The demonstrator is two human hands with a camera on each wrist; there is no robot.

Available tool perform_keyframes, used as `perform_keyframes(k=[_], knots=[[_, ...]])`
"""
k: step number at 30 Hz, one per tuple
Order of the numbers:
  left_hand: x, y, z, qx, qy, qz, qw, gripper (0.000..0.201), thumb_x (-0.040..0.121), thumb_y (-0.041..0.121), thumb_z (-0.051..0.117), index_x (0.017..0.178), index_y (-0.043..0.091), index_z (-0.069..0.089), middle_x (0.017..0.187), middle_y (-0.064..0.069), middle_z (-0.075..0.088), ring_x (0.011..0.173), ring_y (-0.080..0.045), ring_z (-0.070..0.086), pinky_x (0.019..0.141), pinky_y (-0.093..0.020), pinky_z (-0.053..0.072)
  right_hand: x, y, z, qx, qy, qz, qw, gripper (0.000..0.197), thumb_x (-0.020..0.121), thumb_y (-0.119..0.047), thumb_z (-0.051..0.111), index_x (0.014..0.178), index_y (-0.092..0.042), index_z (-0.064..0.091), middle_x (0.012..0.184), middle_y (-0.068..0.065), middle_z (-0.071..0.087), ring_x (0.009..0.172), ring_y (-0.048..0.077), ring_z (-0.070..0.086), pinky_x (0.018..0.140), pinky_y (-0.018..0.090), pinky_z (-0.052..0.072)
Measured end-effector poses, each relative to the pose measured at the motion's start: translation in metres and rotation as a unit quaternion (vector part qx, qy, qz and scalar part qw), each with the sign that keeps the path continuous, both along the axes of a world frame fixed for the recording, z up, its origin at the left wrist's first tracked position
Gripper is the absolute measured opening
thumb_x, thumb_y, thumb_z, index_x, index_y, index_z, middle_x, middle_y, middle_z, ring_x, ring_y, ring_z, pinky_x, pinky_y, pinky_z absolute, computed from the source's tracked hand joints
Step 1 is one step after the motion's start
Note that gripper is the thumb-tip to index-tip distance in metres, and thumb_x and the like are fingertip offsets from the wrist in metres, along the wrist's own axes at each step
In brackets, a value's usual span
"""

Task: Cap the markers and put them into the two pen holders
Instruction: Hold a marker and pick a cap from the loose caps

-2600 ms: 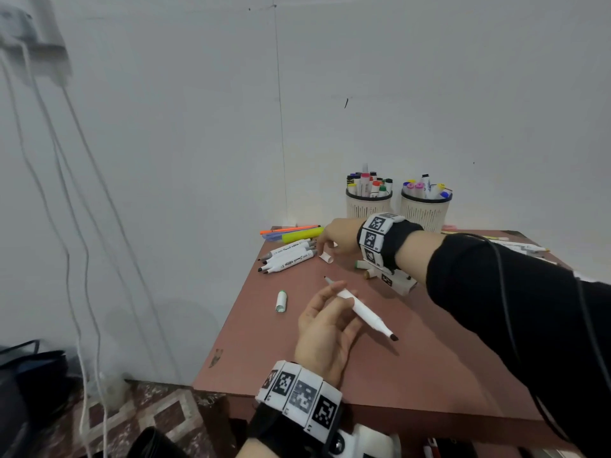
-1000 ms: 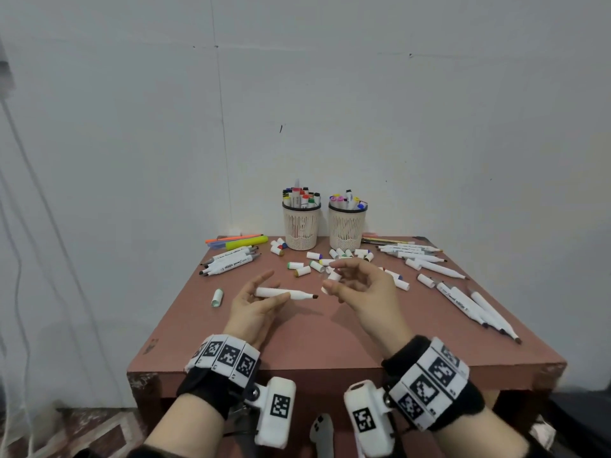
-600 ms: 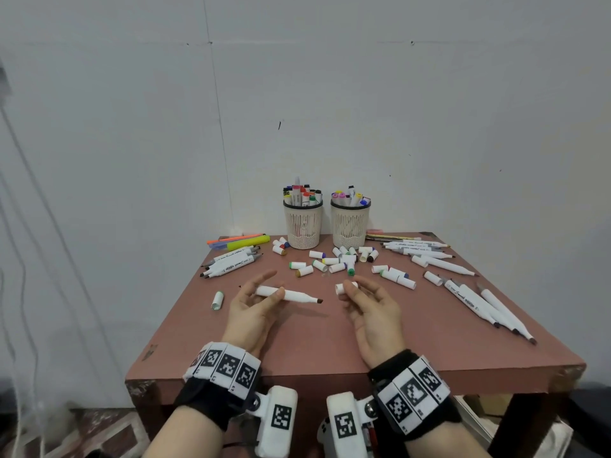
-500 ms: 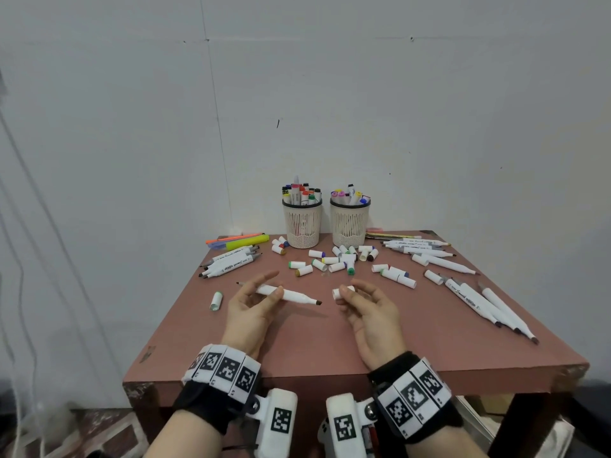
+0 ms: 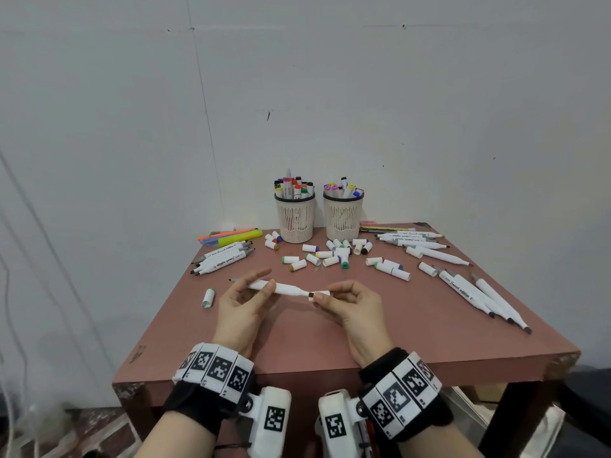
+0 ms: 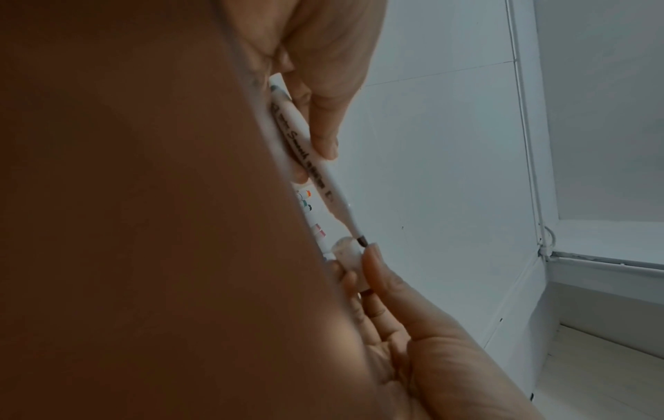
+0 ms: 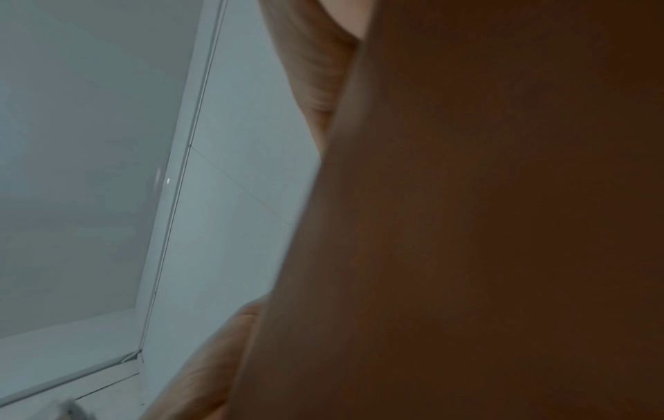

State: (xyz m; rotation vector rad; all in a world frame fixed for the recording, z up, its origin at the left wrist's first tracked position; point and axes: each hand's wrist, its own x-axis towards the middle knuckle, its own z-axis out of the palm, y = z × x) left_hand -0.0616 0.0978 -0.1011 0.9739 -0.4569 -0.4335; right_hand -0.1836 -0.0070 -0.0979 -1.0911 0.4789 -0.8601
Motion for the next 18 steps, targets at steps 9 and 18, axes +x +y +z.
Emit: perform_keyframes(k=[9,18], knots=[[0.0000,0.0003,0.0004,-0.003,0.005,0.023,1.000,0.020,0.084,-0.006,0.060,0.091,0.010,0.068,0.080,-0.006,0.064,0.080,-0.015,0.066,0.078,-0.027,0.058,-0.0011,-0.0002,0.0005,0.014,-0.019,-0.003,1.000,0.023,0.068,0.012,0.073,0.080,-0.003,0.060,0.082,0.022,0.068,0.079,0.032,0.067,0.082,0.038,0.056],[-0.0020,0.0005,-0.0007,0.023,-0.034,-0.007,0.999,0.022,0.081,-0.006,0.062,0.096,0.009,0.069,0.076,-0.009,0.055,0.081,-0.018,0.060,0.081,-0.030,0.057,-0.0023,0.0028,-0.0012,-0.058,0.076,0.062,0.994,0.025,0.066,0.010,0.078,0.084,-0.005,0.070,0.076,0.009,0.071,0.073,0.024,0.069,0.072,0.031,0.059]])
